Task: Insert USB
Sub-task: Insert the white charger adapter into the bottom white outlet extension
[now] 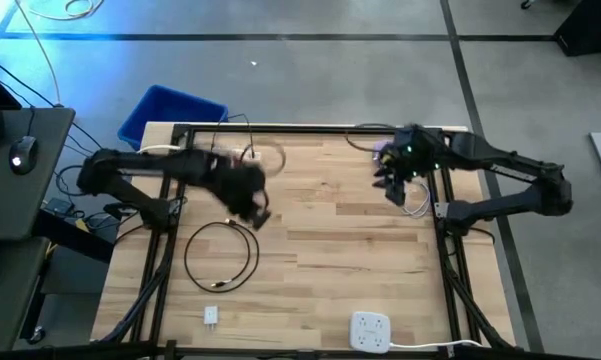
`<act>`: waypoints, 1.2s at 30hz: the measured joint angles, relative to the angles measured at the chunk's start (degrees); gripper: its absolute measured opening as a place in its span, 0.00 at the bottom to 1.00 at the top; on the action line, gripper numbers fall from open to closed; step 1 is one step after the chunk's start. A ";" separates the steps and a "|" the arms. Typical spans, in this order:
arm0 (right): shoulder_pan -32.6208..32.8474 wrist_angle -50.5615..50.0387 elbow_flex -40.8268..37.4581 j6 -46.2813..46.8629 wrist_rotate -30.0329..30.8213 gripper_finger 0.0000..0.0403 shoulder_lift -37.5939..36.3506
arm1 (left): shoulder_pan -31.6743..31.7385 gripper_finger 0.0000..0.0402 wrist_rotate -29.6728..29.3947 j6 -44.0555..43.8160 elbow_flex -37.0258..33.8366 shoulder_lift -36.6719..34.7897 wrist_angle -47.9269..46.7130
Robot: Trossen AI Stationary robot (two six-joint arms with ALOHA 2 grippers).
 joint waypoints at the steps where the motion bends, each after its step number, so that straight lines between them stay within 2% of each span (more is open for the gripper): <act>1: 1.52 0.85 -0.51 1.39 -0.14 0.32 -0.25 | -3.21 0.02 -0.91 -4.28 0.00 0.13 -0.94; 5: 5.92 3.75 -1.76 4.09 -0.06 0.32 -0.87 | -13.95 0.02 -1.73 -23.33 0.00 0.82 -1.11; 8: 8.49 7.51 -3.23 4.09 2.86 0.32 -0.87 | -21.36 0.06 -2.40 -37.08 -0.62 0.77 -0.63; 11: 10.03 14.08 -5.64 4.07 5.66 0.32 -0.87 | -29.97 0.14 -7.78 -52.94 -3.42 0.89 3.13; 14: 10.33 18.21 -7.25 4.09 5.29 0.32 -0.87 | -36.88 0.25 -11.12 -66.49 -7.47 1.60 8.64; 15: 10.51 18.51 -7.46 4.09 5.06 0.32 -0.81 | -38.15 0.28 -9.60 -67.36 -8.68 2.34 10.33; 18: 10.94 18.56 -7.66 4.09 4.77 0.32 -0.69 | -39.14 0.40 1.50 -69.45 -10.93 6.31 11.11; 22: 11.04 18.53 -7.66 4.61 3.77 0.32 -0.69 | -41.47 0.52 8.87 -71.74 -12.83 11.02 12.49; 28: 11.05 18.44 -7.66 5.81 2.10 0.32 -0.69 | -43.78 0.64 8.68 -73.24 -18.18 13.88 24.52; 36: 11.36 18.41 -7.66 8.45 1.09 0.32 -0.69 | -42.37 0.66 8.52 -73.68 -25.53 14.67 27.61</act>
